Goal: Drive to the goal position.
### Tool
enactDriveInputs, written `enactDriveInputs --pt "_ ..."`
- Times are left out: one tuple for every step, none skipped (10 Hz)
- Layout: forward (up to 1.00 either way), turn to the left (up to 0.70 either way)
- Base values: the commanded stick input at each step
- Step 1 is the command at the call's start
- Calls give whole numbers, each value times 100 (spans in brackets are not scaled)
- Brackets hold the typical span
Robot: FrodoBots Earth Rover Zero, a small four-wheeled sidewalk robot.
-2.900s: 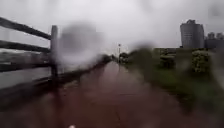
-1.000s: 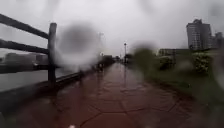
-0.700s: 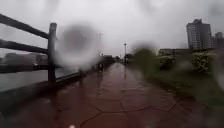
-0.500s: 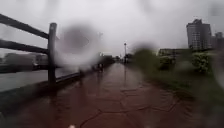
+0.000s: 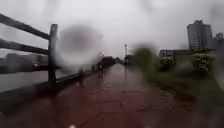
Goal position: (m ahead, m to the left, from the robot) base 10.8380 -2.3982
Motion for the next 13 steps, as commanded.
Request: enactDriveInputs --pt "100 0" --pt "100 0" --pt "100 0" --pt "100 0" --pt "100 -12" --pt "100 -30" --pt "100 -40" --pt "100 -40" --pt "100 -26" --pt "100 0" --pt "100 0" --pt "100 0" --pt "100 0"
